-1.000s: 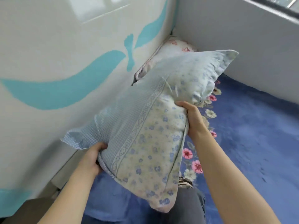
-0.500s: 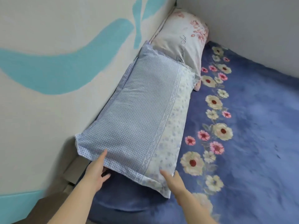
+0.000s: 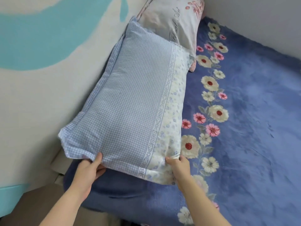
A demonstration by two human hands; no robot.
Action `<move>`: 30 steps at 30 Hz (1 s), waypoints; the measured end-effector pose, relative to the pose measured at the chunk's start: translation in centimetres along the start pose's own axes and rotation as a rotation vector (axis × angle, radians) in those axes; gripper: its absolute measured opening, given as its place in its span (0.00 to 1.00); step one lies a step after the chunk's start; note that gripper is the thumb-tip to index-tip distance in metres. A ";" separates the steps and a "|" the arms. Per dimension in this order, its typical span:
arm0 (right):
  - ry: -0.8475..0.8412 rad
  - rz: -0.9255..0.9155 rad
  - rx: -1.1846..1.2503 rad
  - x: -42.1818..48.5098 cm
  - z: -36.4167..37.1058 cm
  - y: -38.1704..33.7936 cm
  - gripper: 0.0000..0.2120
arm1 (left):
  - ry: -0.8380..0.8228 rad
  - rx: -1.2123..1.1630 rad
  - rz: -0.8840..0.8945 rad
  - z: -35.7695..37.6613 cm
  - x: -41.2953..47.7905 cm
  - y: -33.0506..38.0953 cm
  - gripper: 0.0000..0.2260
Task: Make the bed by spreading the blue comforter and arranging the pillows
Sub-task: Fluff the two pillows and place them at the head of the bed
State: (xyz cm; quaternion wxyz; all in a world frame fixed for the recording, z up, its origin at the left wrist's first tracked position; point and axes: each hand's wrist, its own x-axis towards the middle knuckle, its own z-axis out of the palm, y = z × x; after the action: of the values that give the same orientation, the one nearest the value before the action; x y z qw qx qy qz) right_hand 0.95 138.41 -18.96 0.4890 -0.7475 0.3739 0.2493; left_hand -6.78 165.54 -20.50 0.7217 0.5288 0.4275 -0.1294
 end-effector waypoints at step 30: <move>-0.242 -0.858 -1.295 -2.7 8.1 -1.6 0.39 | 0.310 1.005 -0.017 -6.5 3.0 -0.6 0.16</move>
State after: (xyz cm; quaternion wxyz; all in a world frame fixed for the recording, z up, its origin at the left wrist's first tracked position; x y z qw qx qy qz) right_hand 0.58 147.08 -19.30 0.0467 -0.9306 -0.2231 0.2865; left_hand -8.46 171.76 -23.69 0.3064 0.8191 0.4188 -0.2445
